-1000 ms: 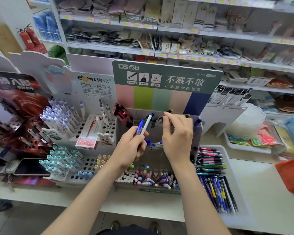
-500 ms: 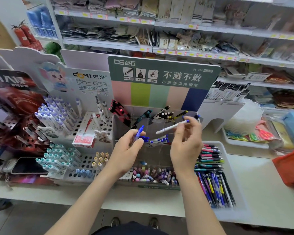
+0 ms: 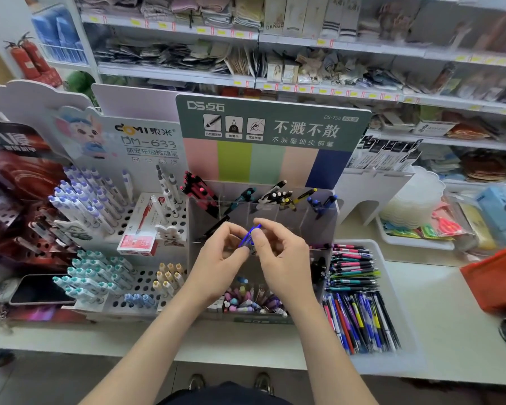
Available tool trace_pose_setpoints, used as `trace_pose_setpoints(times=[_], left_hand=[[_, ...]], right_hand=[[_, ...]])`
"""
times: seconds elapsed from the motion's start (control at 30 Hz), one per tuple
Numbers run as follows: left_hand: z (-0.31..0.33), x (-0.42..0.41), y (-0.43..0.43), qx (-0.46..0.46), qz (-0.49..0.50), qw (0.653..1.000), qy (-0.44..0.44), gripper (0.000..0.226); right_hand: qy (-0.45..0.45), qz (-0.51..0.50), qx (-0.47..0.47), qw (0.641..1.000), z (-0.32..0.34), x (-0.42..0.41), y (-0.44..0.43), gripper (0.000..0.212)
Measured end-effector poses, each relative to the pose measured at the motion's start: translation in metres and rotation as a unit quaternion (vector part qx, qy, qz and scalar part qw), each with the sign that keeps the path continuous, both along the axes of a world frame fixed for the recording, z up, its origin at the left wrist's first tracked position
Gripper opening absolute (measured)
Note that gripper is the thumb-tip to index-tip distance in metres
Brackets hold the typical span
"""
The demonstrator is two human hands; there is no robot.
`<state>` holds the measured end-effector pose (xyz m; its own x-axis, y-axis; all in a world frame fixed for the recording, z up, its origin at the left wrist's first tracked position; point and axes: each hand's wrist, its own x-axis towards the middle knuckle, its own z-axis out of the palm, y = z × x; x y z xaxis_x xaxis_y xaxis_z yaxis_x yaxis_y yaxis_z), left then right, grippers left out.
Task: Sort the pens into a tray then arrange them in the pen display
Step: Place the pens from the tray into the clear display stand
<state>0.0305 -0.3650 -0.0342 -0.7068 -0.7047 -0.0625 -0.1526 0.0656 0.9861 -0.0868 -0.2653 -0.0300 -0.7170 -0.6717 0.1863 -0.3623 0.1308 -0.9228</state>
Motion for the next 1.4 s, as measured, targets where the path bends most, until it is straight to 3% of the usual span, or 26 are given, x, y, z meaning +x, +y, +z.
trace_pose_setpoints(times=[0.1, 0.23, 0.37, 0.57, 0.67, 0.8, 0.93, 1.13, 1.3, 1.4], left_hand=[[-0.001, 0.002, -0.002, -0.006, -0.002, 1.000, -0.002, 0.009], [-0.005, 0.007, -0.004, -0.056, 0.094, 0.994, -0.030, 0.022], [-0.008, 0.015, -0.009, -0.103, 0.216, 0.970, -0.051, 0.027], [-0.008, 0.021, -0.016, -0.128, 0.210, 0.965, -0.086, 0.032], [-0.008, 0.023, -0.014, -0.149, 0.172, 0.969, -0.094, 0.028], [-0.008, 0.024, -0.012, -0.170, 0.128, 0.973, -0.094, 0.027], [-0.003, 0.017, -0.005, -0.222, 0.071, 0.969, -0.078, 0.027], [-0.004, -0.019, 0.031, -0.201, -0.072, 0.975, -0.064, 0.019], [-0.022, -0.060, 0.080, -0.195, -0.204, 0.955, -0.086, 0.017], [-0.036, -0.081, 0.110, -0.199, -0.267, 0.935, -0.119, 0.015]], right_hand=[[-0.043, 0.006, 0.002, 0.999, 0.001, 0.000, 0.002, 0.014], [-0.087, -0.099, -0.127, 0.983, 0.006, 0.005, 0.002, 0.013], [-0.006, -0.167, -0.174, 0.971, 0.016, 0.006, -0.005, 0.013], [0.151, -0.020, -0.023, 0.988, -0.011, 0.006, -0.028, 0.012], [0.297, -0.001, 0.107, 0.949, -0.034, 0.008, -0.036, 0.016], [0.345, -0.009, 0.161, 0.925, -0.037, 0.007, -0.034, 0.025], [0.237, 0.068, 0.039, 0.968, -0.019, -0.005, -0.018, 0.031], [0.090, -0.041, -0.028, 0.995, -0.007, -0.036, 0.042, 0.042], [0.012, -0.173, 0.038, 0.984, -0.038, -0.071, 0.112, 0.039], [-0.029, -0.213, 0.179, 0.960, -0.079, -0.096, 0.153, 0.030]])
